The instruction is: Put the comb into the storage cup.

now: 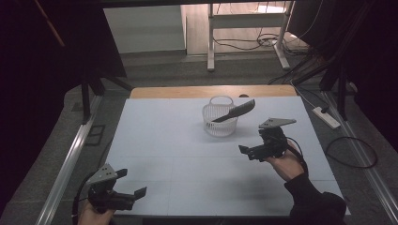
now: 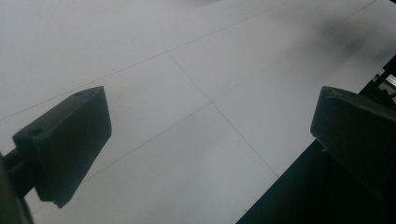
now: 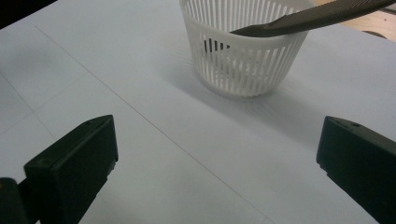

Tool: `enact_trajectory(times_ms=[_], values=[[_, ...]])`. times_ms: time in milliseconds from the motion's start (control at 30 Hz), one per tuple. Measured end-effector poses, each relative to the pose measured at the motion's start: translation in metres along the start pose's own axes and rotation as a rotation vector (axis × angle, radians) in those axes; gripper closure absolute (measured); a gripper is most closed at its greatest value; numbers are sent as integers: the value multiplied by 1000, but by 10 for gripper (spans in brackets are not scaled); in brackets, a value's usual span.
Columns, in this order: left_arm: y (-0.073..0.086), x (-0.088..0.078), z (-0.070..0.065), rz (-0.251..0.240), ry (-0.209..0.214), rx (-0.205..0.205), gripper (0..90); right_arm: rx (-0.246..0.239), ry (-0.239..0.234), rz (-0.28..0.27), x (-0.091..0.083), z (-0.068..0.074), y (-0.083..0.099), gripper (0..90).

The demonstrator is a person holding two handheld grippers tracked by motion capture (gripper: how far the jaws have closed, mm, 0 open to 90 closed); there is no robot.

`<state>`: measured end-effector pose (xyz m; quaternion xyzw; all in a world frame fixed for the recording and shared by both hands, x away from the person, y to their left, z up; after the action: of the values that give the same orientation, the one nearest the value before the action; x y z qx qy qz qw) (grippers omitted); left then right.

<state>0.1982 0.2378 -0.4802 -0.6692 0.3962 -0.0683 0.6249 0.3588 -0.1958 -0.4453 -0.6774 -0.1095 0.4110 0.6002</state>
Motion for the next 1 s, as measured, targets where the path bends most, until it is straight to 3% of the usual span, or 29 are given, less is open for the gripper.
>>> enact_trajectory(times_ms=[700,1000], values=[[0,1,0,5,0,-1,0,12,-27,8,-23,5,15,0],[0,1,0,5,1,-3,0,1,-12,4,-34,7,19,0]])
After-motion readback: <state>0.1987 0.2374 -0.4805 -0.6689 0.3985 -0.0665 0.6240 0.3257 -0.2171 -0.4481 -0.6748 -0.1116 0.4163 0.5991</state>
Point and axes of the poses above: each handheld gripper's, and its own axes: x roughly forward along the jaws, y roughly out of its underside, z roughly to its left, the point moved 3 cm from there along x, roughly forward along the jaws, and after that the axes turned 15 degrees about -z, right-handed, at the moved point
